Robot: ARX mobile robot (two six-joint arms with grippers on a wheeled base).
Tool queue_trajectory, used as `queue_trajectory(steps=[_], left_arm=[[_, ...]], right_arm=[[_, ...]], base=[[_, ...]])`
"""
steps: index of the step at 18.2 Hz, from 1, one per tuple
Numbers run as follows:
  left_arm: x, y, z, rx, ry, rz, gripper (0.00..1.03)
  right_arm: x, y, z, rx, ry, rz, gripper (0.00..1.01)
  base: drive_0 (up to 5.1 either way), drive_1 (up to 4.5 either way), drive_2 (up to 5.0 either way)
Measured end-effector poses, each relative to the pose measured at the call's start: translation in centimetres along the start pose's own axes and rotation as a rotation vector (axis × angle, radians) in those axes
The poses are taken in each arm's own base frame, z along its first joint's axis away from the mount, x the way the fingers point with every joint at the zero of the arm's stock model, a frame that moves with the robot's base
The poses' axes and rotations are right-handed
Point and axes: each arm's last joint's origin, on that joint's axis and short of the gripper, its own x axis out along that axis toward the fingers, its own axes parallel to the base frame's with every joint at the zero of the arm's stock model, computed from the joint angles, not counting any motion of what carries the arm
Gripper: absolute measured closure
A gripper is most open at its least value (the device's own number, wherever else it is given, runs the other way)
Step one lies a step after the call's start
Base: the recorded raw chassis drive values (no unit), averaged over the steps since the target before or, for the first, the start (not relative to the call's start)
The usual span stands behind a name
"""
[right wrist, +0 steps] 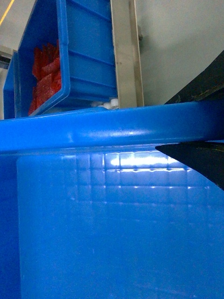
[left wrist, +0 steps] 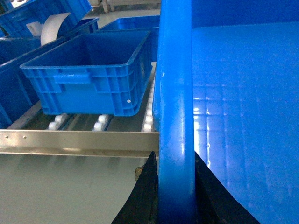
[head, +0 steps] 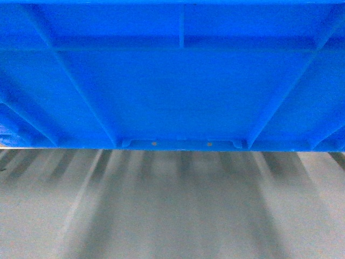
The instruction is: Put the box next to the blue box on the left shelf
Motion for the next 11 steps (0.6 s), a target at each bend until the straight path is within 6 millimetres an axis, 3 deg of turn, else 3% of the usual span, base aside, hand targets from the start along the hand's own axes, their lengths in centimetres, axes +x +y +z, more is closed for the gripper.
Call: queue_trajectory(steps=[11], left_arm=[[0.0,0.0,-0.01,-0.001,0.001,-0.001,0.91]], right_arm=[[0.0,0.0,-0.01,-0.001,0.001,0.0,0.91]], base=[[0.0,0.0,0.0]])
